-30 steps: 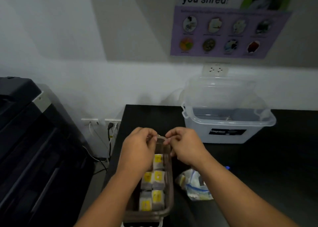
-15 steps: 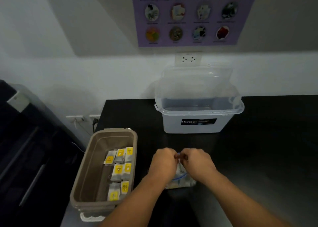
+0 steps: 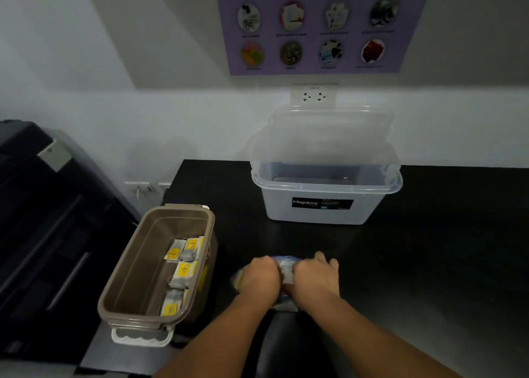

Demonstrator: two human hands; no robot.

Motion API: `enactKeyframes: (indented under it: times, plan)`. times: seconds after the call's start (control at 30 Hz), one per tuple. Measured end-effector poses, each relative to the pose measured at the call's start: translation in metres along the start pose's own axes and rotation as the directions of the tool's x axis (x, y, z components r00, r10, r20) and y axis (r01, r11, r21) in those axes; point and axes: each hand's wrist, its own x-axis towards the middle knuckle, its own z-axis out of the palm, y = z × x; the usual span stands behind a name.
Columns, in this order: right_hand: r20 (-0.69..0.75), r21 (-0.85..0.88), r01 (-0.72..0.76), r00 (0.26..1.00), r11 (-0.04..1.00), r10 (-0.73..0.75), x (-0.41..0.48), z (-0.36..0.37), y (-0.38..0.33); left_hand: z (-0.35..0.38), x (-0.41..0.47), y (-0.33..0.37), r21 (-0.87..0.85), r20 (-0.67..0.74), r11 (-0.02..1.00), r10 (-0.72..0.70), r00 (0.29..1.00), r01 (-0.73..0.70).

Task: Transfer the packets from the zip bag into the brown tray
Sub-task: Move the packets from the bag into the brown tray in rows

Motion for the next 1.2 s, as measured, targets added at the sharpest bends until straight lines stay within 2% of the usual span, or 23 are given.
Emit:
enactKeyframes:
  times: [0.17,0.33,0.43,0.53,0.6,0.67,0.93,1.07,1.2]
  plan:
    - [-0.041,0.039,-0.003,0.999,0.999,0.004,0.0,-0.002,0.005,0.005,-0.001,0.0,0.027,-0.105,0.999,0.04,0.994,-0.037]
    - [-0.04,0.35,-0.024,0.998,0.937,0.04,0.001,-0.002,0.022,0.008,-0.003,0.008,0.049,-0.144,0.999,0.026,0.989,-0.019]
    - [-0.071,0.605,-0.009,0.995,0.796,0.065,0.003,0.002,0.034,0.008,-0.008,0.013,0.062,-0.139,0.998,0.02,0.99,-0.012]
    - [-0.072,0.821,0.002,0.992,0.571,0.1,0.005,0.004,0.046,0.009,-0.009,0.015,0.082,-0.131,0.996,0.034,0.991,-0.023]
    - [-0.054,0.902,-0.005,0.991,0.431,0.125,0.007,0.003,0.051,0.011,-0.01,0.016,0.086,-0.13,0.996,0.023,0.991,-0.012]
    - [-0.054,0.934,0.003,0.989,0.356,0.135,0.007,0.002,0.054,0.015,-0.01,0.017,0.093,-0.141,0.996,0.025,0.99,-0.012]
    - [-0.033,0.985,0.013,0.993,0.174,0.114,0.011,0.001,0.06,0.02,-0.017,0.021,0.098,-0.228,0.995,0.039,0.973,-0.017]
    - [-0.048,0.991,0.033,0.993,0.132,0.109,0.012,0.0,0.057,0.009,-0.019,0.016,-0.076,-0.253,0.993,0.07,0.965,-0.092]
    - [-0.069,0.995,0.059,0.99,0.084,0.12,0.015,-0.002,0.051,-0.008,-0.015,-0.002,-0.26,-0.265,0.924,0.21,0.941,-0.279]
